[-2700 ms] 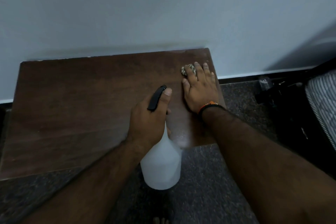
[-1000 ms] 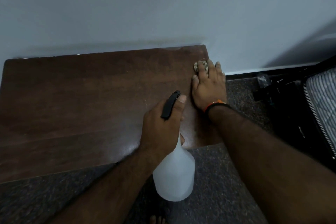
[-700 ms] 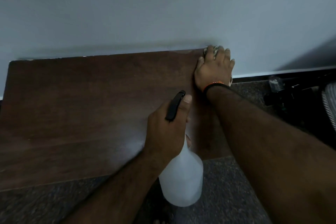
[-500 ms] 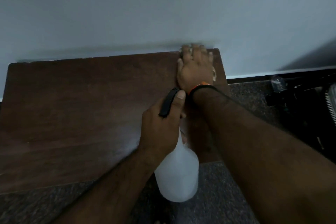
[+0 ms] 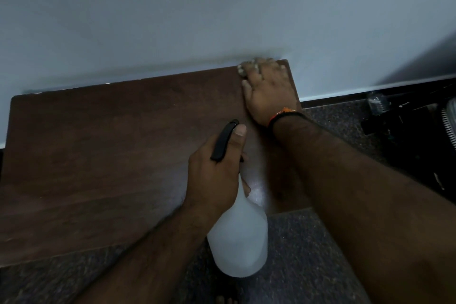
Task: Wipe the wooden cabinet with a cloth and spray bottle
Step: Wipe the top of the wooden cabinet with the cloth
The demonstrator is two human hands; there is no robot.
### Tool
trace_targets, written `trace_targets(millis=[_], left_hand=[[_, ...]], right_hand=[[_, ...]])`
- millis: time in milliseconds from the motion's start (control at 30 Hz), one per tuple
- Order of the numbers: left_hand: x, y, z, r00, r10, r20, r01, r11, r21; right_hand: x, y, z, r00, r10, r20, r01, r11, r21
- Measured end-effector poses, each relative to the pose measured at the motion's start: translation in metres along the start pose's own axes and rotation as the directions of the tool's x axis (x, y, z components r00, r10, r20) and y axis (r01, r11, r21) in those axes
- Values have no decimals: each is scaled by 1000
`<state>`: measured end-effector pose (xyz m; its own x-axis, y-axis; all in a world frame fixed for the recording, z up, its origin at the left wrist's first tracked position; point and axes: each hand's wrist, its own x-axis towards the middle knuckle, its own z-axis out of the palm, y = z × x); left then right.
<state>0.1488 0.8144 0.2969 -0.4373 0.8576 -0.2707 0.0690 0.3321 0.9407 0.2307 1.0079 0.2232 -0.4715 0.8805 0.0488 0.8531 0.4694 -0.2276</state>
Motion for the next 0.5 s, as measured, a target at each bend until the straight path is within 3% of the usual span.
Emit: trace_targets(millis=[200, 500], left_hand=[[-14, 3, -1, 994, -109, 33, 111, 991, -79], [-44, -12, 3, 990, -139, 24, 139, 990, -8]], right_hand=[[-36, 30, -8, 987, 158, -27, -157, 987, 24], [-101, 23, -12, 983, 178, -53, -177, 984, 30]])
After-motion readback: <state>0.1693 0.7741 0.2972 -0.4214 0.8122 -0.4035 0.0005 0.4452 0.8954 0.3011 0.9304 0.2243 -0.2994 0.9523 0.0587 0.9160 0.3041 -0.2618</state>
